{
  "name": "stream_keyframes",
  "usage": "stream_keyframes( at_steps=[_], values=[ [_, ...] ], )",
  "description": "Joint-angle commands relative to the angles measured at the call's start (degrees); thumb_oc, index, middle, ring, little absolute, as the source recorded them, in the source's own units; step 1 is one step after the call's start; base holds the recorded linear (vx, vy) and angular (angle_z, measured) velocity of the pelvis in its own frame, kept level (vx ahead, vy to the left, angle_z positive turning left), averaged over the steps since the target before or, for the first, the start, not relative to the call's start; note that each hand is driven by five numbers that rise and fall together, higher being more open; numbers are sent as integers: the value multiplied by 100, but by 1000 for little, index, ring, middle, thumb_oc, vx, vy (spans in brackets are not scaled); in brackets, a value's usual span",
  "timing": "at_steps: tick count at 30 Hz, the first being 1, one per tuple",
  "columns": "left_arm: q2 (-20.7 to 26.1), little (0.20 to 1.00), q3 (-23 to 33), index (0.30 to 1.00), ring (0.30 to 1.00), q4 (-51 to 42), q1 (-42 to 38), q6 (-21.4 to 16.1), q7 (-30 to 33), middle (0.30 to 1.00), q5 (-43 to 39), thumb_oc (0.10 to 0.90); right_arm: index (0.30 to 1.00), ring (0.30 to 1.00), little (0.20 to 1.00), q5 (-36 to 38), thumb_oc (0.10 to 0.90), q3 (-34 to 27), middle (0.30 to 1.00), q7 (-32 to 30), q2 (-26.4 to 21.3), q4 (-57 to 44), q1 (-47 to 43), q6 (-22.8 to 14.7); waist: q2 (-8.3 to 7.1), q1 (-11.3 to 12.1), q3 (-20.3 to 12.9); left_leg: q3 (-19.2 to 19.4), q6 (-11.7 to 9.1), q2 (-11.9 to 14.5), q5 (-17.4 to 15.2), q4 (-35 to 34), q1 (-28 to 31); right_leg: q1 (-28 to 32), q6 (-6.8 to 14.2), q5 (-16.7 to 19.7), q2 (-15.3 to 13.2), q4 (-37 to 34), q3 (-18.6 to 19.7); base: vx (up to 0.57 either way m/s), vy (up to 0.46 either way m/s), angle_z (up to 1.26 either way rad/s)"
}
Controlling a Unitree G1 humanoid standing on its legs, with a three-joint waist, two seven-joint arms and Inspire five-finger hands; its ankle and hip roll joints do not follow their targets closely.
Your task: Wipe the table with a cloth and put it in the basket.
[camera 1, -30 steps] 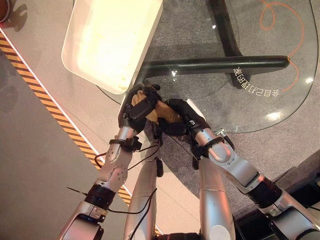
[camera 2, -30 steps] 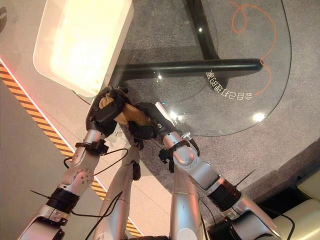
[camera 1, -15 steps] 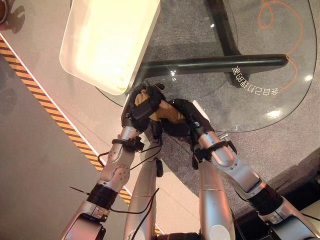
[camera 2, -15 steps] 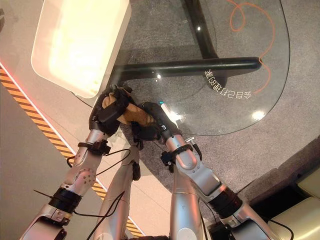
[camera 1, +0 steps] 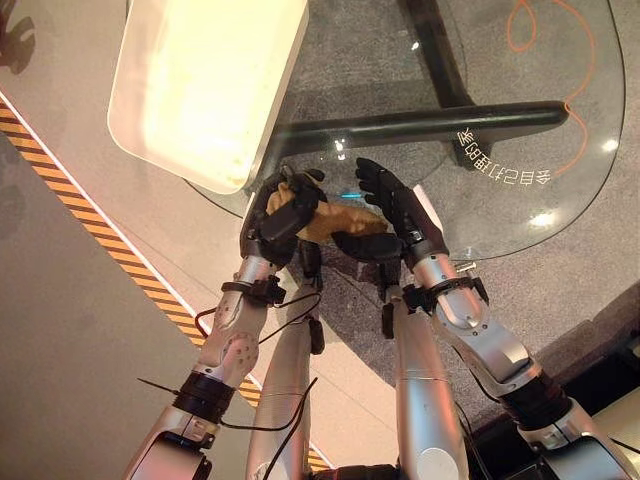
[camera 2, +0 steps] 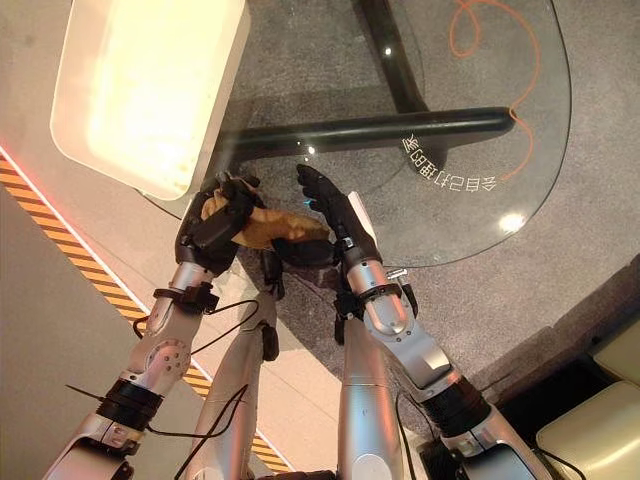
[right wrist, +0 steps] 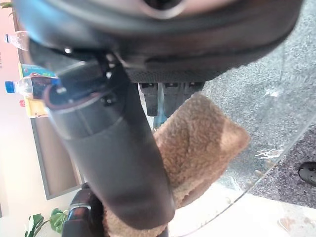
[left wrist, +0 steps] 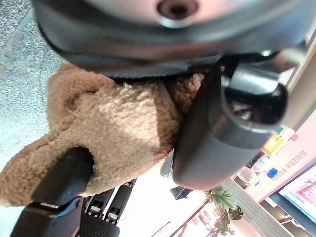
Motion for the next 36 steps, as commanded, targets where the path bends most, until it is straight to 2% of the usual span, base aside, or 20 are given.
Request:
stream_keyframes(
  at_steps=[1, 6, 9, 13, 19, 28, 29, 33, 36],
  values=[
    [-55, 200, -4, 300, 300, -790, 434, -534, -449, 300, -78, 100, 900, 900, 900, 84, 800, -719, 900, -333, 122, -970, -357, -926, 47, 83, -141, 11, -63, 38, -776, 633, 37, -15, 226, 926, 137, -1007, 249, 0, 0, 0],
    [-66, 200, 32, 300, 300, -804, 433, -575, -422, 300, -84, 100, 900, 900, 900, 63, 800, -750, 900, -304, 167, -991, -317, -921, 49, 75, -141, 15, -66, 41, -768, 625, 18, -32, 228, 931, 134, -1016, 252, 0, 0, 0],
    [-78, 200, 111, 300, 300, -822, 476, -818, -412, 300, -91, 100, 900, 900, 900, 182, 800, -799, 900, -232, 130, -984, -302, -914, 47, 71, -141, 24, -73, 39, -760, 630, 25, -19, 222, 933, 144, -1022, 261, 0, 0, 0],
    [-65, 200, 379, 300, 300, -945, 479, -1507, -297, 300, -60, 100, 900, 900, 900, 264, 800, -803, 900, -222, 153, -926, -295, -801, 48, 85, -141, 7, -95, 38, -771, 621, 59, 15, 209, 906, 157, -1039, 265, 0, 0, 0],
    [109, 200, 988, 300, 300, -1448, 456, -2404, 439, 300, 713, 100, 900, 900, 900, 335, 800, -980, 900, -97, 147, -830, 37, -394, 103, 41, -141, -26, -138, -1, -767, 656, 165, 117, 169, 843, 221, -1000, 304, 7, 26, -1],
    [317, 200, 1717, 300, 300, -2155, 491, -2657, 1562, 300, 1942, 100, 900, 900, 900, 233, 800, -1077, 900, 179, 34, -710, 593, 251, 237, -44, -141, -32, -181, -82, -744, 702, 267, 176, 93, 735, 332, -906, 407, 16, 70, -4],
    [385, 200, 1896, 300, 300, -2245, 460, -2680, 1905, 300, 2360, 100, 900, 900, 900, 93, 800, -1041, 900, 244, 0, -610, 672, 408, 276, -48, -141, -25, -190, -95, -747, 706, 275, 168, 78, 702, 349, -883, 441, 29, 122, 0],
    [588, 200, 2218, 300, 300, -2307, 327, -2530, 2796, 300, 3325, 100, 900, 900, 900, 227, 800, -945, 900, 413, -65, -421, 770, 607, 340, -66, -141, 5, -220, -122, -751, 738, 274, 131, 48, 638, 377, -818, 528, 29, 104, -5],
    [822, 200, 2498, 300, 300, -2202, 152, -2335, 3279, 300, 3595, 100, 900, 900, 900, 253, 800, -857, 900, 558, -157, -245, 821, 759, 384, -97, -141, 45, -245, -125, -755, 783, 257, 87, 35, 607, 379, -773, 592, 38, 135, -3]
  ],
)
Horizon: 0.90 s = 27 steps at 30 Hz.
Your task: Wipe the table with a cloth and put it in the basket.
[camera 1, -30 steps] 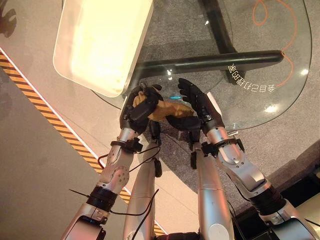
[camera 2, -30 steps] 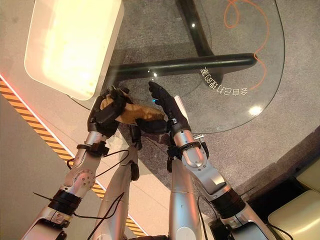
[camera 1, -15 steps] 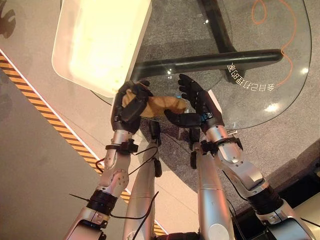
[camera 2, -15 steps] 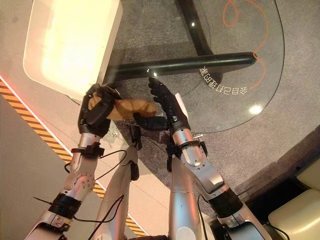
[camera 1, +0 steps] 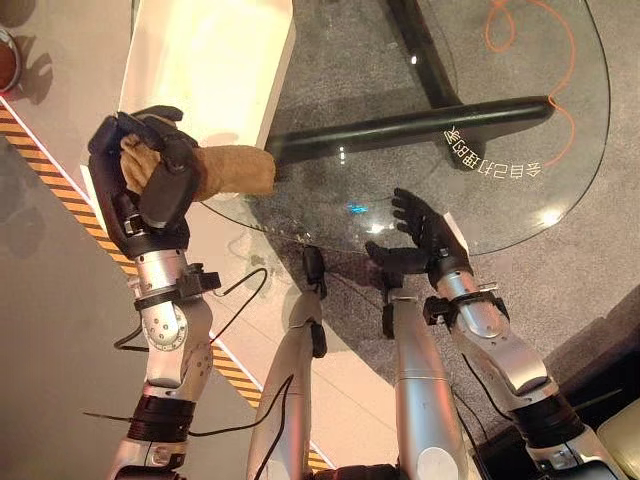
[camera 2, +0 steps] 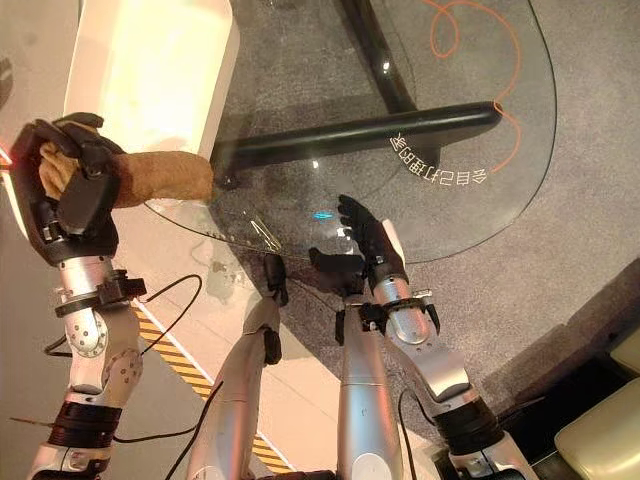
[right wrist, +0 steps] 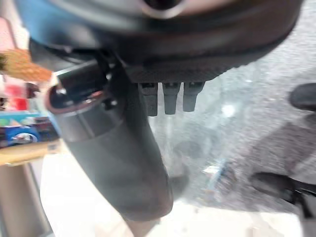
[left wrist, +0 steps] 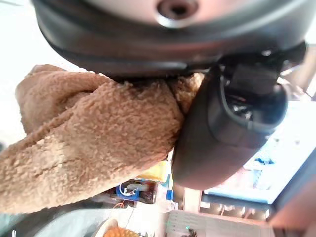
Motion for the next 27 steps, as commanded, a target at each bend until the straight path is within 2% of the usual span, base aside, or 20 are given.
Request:
stream_keyframes(
  at_steps=[1, 7, 9, 13, 20, 27],
  values=[
    [383, 200, 1078, 300, 300, -700, -571, -578, 820, 300, 758, 100, 900, 900, 900, 23, 800, 17, 900, 339, -302, -185, -35, -96, 367, -89, -141, -154, -235, -101, -735, 868, -7, 100, 63, 622, 348, -984, 304, 41, 138, -3],
    [850, 200, 1361, 300, 300, -182, -975, -4, 1630, 300, 1409, 100, 900, 900, 900, 55, 800, 155, 900, 573, -511, 110, -51, 16, 459, -158, -141, -84, -275, -113, -747, 970, -94, -39, 52, 586, 336, -893, 435, 34, 124, -3],
    [1028, 200, 1367, 300, 300, 91, -1167, 264, 1827, 300, 1584, 100, 900, 900, 900, 81, 800, 215, 900, 672, -573, 191, -88, 78, 483, -191, -141, -60, -286, -110, -755, 1018, -141, -100, 59, 582, 320, -856, 475, 39, 135, 2],
    [1352, 200, 1303, 300, 300, 688, -1503, 576, 2021, 300, 1725, 100, 900, 900, 900, 124, 800, 343, 900, 797, -715, 303, -162, 216, 484, -239, -141, -22, -306, -97, -778, 1142, -294, -245, 70, 593, 296, -801, 555, 34, 101, 4],
    [1756, 200, 940, 300, 300, 1617, -2159, 807, 2235, 300, 1867, 100, 900, 900, 900, 358, 800, 544, 900, 778, -886, 652, -326, 138, 406, -294, -141, 29, -321, -51, -850, 1311, -601, -535, 121, 637, 266, -741, 642, 27, 63, 1],
    [1890, 200, 552, 300, 300, 2328, -2658, 983, 2184, 300, 1850, 100, 900, 900, 900, 402, 800, 640, 900, 800, -878, 884, -504, 92, 319, -342, -141, 39, -322, -47, -919, 1517, -958, -875, 162, 683, 286, -626, 689, 19, 29, 1]
  ],
)
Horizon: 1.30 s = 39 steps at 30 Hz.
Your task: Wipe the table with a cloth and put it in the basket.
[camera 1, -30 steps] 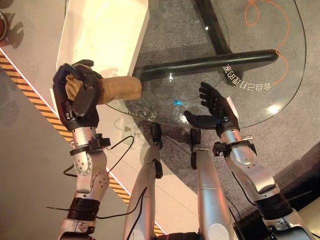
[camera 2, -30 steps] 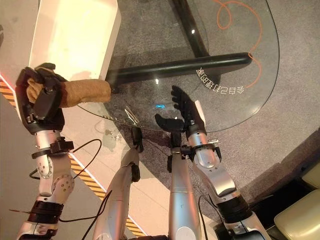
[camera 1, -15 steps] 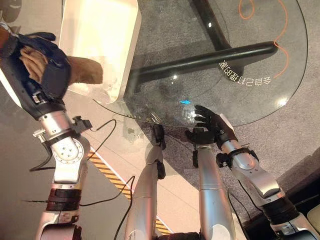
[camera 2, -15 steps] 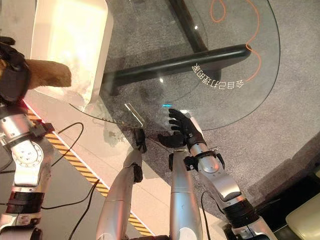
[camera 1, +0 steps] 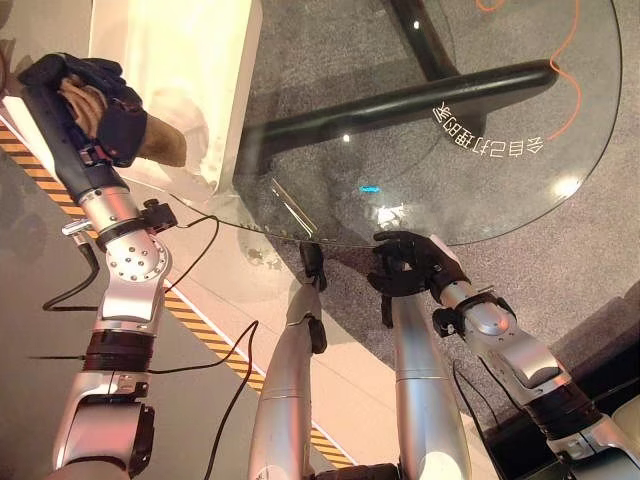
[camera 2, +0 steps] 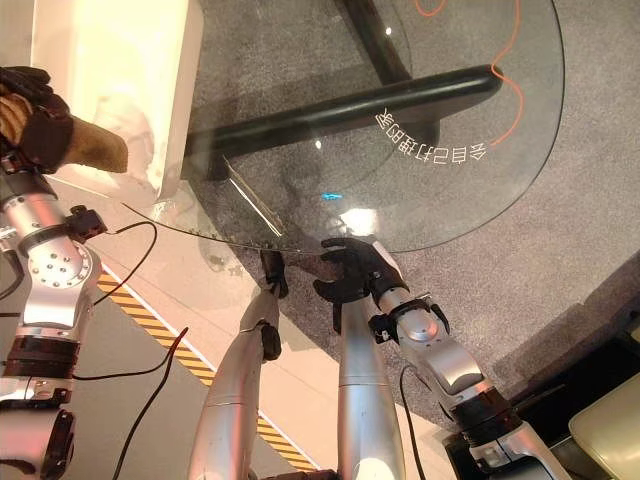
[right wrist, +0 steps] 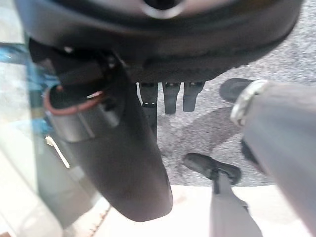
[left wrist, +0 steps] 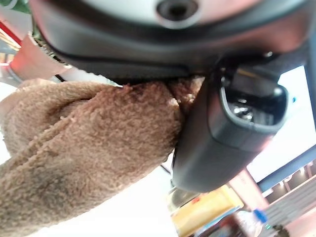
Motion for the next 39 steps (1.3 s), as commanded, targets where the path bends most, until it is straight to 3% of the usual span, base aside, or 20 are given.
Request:
stream_keyframes(
  at_steps=[1, 8, 25, 26, 27, 28, 39],
  values=[
    [768, 200, 441, 300, 300, 217, -704, -371, 471, 300, 218, 100, 900, 900, 900, 155, 800, 80, 900, 7, -58, 104, -146, -151, 163, -155, -135, -49, -189, -45, -967, 1325, -354, -81, 268, 856, 325, -1226, 572, 25, 32, 4],
    [836, 200, 193, 300, 300, 772, -951, -336, 660, 300, 451, 100, 900, 900, 900, 304, 800, 124, 900, 12, -112, 292, -271, -148, 55, -189, -135, -37, -197, -29, -1046, 1481, -653, -360, 318, 918, 329, -1184, 585, 4, 4, 0],
    [1004, 203, -193, 302, 302, 1447, -1567, -3, 1054, 302, 308, 103, 900, 900, 900, 630, 800, 145, 900, 17, -239, 480, -577, -106, -32, -226, -135, -4, -226, -78, -1096, 1580, -960, -652, 385, 1014, 386, -1212, 636, 12, 24, -1],
    [1001, 538, -228, 589, 589, 1461, -1628, 18, 1062, 589, 325, 438, 900, 900, 900, 640, 800, 150, 900, 5, -239, 490, -601, -104, -36, -228, -135, -4, -228, -82, -1089, 1572, -963, -657, 384, 1024, 387, -1222, 634, 0, 0, 0],
    [1001, 779, -245, 796, 796, 1470, -1652, 18, 1057, 796, 330, 679, 900, 900, 900, 635, 800, 151, 900, 4, -232, 503, -609, -110, -35, -230, -135, -3, -228, -82, -1089, 1569, -962, -658, 385, 1026, 387, -1225, 634, 0, 0, 0],
    [1000, 900, -283, 900, 900, 1488, -1705, 38, 1085, 900, 352, 800, 900, 900, 900, 641, 800, 153, 900, -4, -217, 535, -630, -123, -33, -232, -135, 0, -228, -81, -1090, 1563, -955, -657, 386, 1027, 385, -1230, 633, 0, 0, 0],
    [896, 900, -293, 900, 900, 1443, -1778, 174, 1142, 900, 448, 800, 900, 900, 900, 579, 800, 112, 900, -43, -153, 566, -676, -26, 31, -261, -135, 29, -252, -147, -1066, 1453, -776, -525, 361, 1025, 429, -1306, 674, 0, 0, 0]
  ],
)
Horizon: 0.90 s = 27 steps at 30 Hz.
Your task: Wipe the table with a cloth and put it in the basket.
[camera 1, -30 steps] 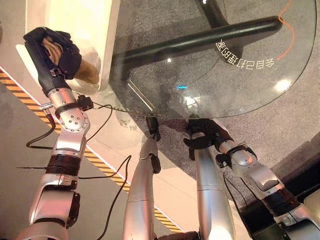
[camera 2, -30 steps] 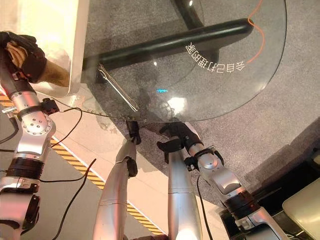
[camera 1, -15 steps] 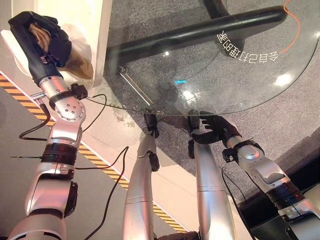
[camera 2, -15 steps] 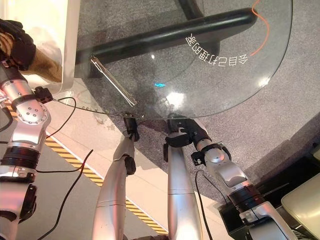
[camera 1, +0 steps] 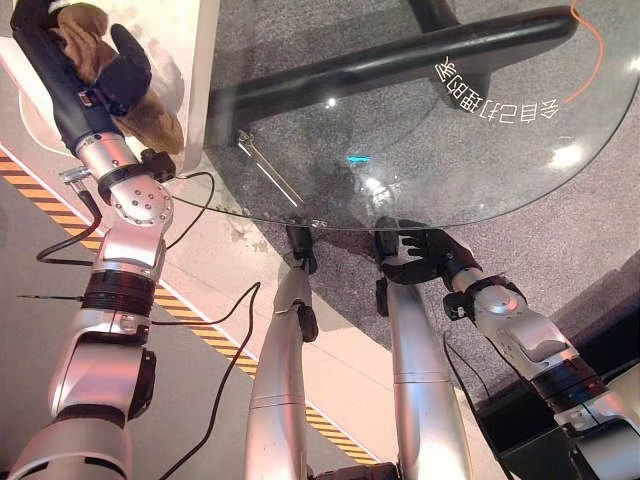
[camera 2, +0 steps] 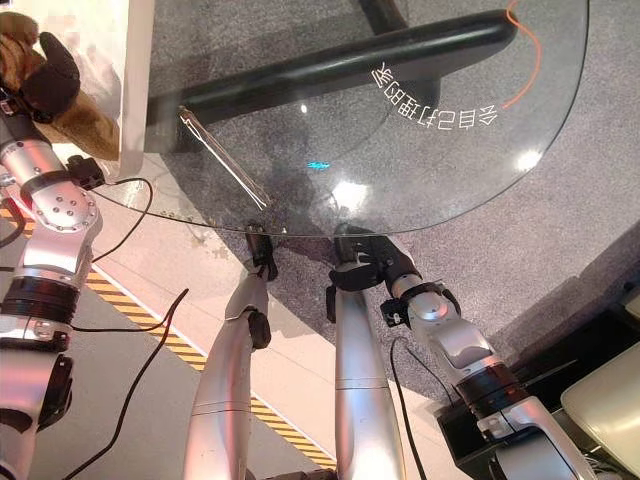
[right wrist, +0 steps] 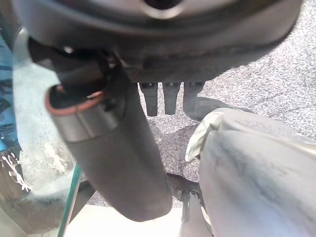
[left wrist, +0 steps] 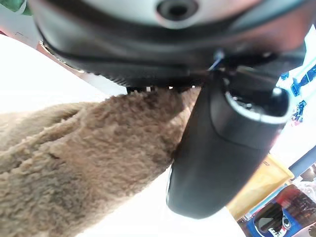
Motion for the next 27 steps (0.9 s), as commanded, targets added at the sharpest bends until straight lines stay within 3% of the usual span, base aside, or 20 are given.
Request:
stream_keyframes(
  at_steps=[1, 18, 27],
  values=[
    [602, 900, 343, 900, 900, 21, -198, -287, 440, 900, 216, 800, 900, 900, 900, 118, 800, 50, 900, -31, 83, -225, 2, -93, 44, -68, -133, 61, -241, -141, -978, 978, 55, 165, 336, 992, 413, -1503, 677, 0, 0, 0],
    [566, 900, 446, 900, 900, -99, -180, -393, 632, 900, 263, 800, 900, 900, 900, -61, 800, 56, 900, -56, 260, -226, 259, -326, 46, -101, -133, 86, -230, -170, -988, 790, 500, 620, 300, 926, 432, -1672, 638, 0, -1, 0],
    [249, 900, 559, 900, 900, -82, 288, -945, -177, 900, -624, 800, 900, 900, 900, -253, 800, 120, 900, -102, 551, -69, 541, -544, -12, -93, -133, -55, -212, -264, -976, 580, 1051, 1223, 281, 882, 524, -1885, 554, -40, -78, -2]
  ],
)
